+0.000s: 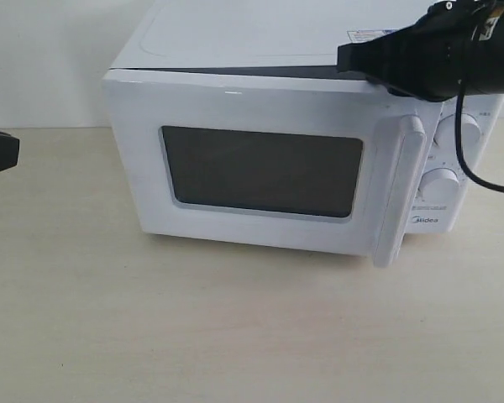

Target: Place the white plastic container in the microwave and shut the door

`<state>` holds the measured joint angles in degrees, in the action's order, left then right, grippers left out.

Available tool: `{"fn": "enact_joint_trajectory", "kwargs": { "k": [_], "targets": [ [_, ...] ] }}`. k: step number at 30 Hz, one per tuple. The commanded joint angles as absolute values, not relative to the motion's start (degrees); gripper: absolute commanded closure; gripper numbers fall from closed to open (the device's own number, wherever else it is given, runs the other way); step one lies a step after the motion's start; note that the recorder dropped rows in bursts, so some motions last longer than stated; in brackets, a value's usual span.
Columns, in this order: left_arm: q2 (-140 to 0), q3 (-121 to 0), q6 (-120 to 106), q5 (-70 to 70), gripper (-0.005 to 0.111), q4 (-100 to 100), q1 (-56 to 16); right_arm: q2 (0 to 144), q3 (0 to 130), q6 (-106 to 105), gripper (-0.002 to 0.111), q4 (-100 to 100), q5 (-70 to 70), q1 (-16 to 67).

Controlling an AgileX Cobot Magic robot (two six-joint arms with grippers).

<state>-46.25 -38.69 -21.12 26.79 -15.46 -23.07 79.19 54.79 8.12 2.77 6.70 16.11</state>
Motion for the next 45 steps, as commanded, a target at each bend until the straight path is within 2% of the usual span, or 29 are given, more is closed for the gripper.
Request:
{"fn": "enact_joint_trajectory", "kwargs": {
  "k": [1,8,14,22,33,45],
  "targets": [
    [-45.9,-38.5,-20.5,26.5,0.102,-15.6,-22.9,74.1,54.6,5.3,0.109,1.9,10.1,18.4],
    [-45.9,-38.5,-20.5,26.5,0.102,-15.6,-22.9,64.4,54.6,6.1,0.109,2.1,15.0,20.5],
    [-45.9,-38.5,-20.5,26.4,0.102,-15.6,-22.9,64.5,53.3,6.1,0.109,2.2,22.0,20.9],
    [-45.9,-38.5,-20.3,26.3,0.102,-15.9,-22.9,64.7,45.1,8.6,0.109,2.1,12.7,26.4],
    [-45.9,-38.5,-20.3,26.6,0.102,-17.8,-22.9,73.4,44.8,8.9,0.109,0.8,7.3,22.9],
    [-45.9,-38.5,-20.3,27.1,0.102,-17.7,-22.9,75.0,47.1,9.7,0.109,0.4,5.1,19.7]
  ]
}}
